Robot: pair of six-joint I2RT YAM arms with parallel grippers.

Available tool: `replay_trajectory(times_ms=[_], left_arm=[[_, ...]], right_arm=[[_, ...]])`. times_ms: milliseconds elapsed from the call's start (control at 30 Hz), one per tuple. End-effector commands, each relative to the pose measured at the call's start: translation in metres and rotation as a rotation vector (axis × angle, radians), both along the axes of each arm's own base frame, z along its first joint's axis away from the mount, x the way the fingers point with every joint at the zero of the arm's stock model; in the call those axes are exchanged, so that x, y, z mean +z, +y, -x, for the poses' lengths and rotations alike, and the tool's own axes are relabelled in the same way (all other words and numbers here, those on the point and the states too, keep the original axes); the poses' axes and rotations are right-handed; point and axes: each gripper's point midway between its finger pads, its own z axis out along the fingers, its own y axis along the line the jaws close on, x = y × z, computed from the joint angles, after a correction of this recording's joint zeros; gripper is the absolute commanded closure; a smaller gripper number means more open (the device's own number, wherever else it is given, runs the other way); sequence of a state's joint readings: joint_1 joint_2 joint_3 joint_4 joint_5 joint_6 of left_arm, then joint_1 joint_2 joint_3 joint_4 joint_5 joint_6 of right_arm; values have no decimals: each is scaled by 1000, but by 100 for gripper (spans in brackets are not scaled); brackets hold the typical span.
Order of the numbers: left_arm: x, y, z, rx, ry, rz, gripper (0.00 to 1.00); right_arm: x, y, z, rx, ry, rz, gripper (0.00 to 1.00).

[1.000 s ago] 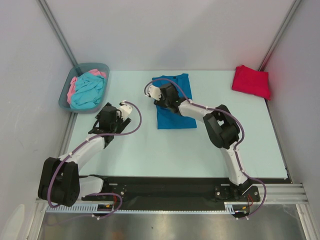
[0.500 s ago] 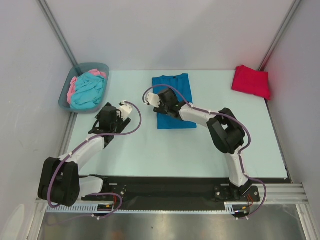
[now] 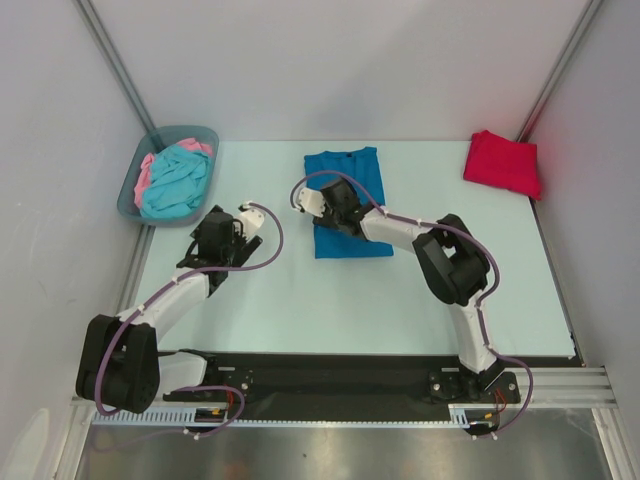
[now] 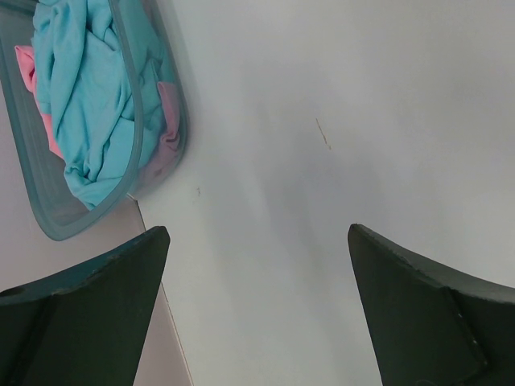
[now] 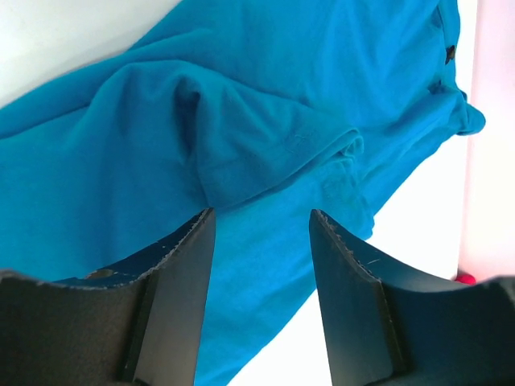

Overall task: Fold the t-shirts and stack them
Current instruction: Fold the tshirt

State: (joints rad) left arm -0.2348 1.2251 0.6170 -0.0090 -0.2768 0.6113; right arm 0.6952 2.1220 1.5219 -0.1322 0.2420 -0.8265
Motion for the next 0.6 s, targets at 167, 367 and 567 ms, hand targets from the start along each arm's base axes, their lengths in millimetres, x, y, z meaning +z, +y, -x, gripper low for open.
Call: replay_trajectory(times_ms=[167,367,567], left_arm=[[11,-1,-4,-7,-40,19,0],[10,-1,-4,-7,-37,19,0],[9,-1,-4,-7,-33,16,0]], right_arm=[[-17,3,-9,8,-13,6,46],[-21,4,-11,9,-17,12,51],[-18,3,-16,-3,-60,29,82]])
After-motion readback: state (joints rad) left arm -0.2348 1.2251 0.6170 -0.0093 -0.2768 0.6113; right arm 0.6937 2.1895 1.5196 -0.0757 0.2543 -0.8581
